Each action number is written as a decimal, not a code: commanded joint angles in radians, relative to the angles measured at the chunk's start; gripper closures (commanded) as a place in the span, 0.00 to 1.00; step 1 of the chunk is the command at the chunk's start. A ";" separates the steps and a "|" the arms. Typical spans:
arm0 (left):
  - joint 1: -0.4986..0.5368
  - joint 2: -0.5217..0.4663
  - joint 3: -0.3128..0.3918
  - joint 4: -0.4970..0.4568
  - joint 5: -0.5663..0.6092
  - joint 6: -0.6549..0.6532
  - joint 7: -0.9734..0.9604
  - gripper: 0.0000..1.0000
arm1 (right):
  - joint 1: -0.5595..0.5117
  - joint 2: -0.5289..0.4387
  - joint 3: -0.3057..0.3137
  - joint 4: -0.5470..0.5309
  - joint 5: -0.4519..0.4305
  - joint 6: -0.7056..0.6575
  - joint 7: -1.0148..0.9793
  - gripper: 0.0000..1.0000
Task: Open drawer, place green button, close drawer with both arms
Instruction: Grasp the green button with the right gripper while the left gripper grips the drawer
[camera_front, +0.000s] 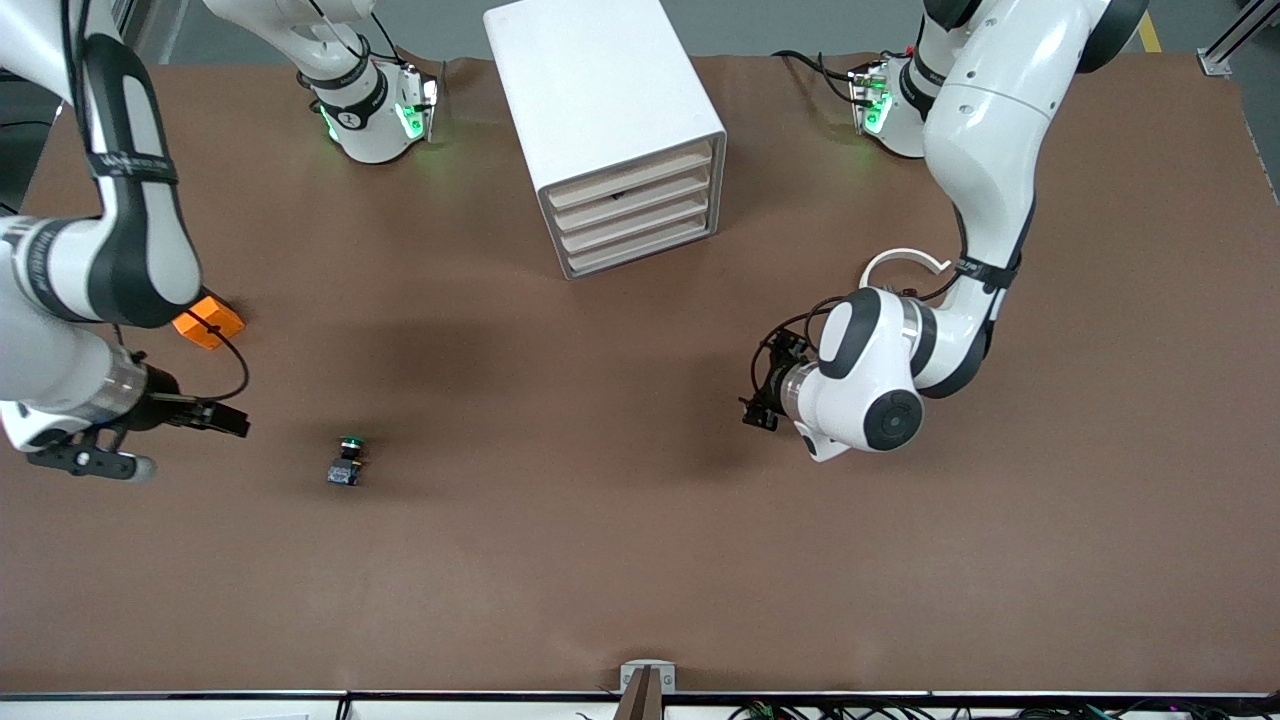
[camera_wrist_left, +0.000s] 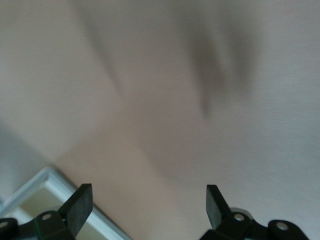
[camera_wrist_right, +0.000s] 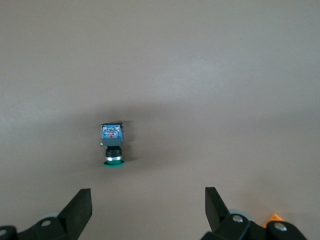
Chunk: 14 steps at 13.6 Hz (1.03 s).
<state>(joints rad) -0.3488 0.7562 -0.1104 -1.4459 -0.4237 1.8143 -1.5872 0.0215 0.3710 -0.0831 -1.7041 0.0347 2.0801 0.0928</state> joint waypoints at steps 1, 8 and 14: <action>0.007 0.061 -0.008 0.062 -0.081 -0.125 -0.182 0.00 | 0.032 0.037 -0.003 -0.032 0.010 0.102 0.025 0.00; -0.010 0.164 -0.049 0.055 -0.266 -0.381 -0.473 0.00 | 0.069 0.190 0.002 -0.069 0.083 0.299 0.042 0.00; -0.102 0.195 -0.051 0.050 -0.313 -0.446 -0.487 0.28 | 0.107 0.262 0.000 -0.068 0.100 0.370 0.038 0.00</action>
<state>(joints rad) -0.4304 0.9378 -0.1644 -1.4160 -0.7152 1.4105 -2.0544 0.1142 0.6175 -0.0765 -1.7717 0.1142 2.4239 0.1277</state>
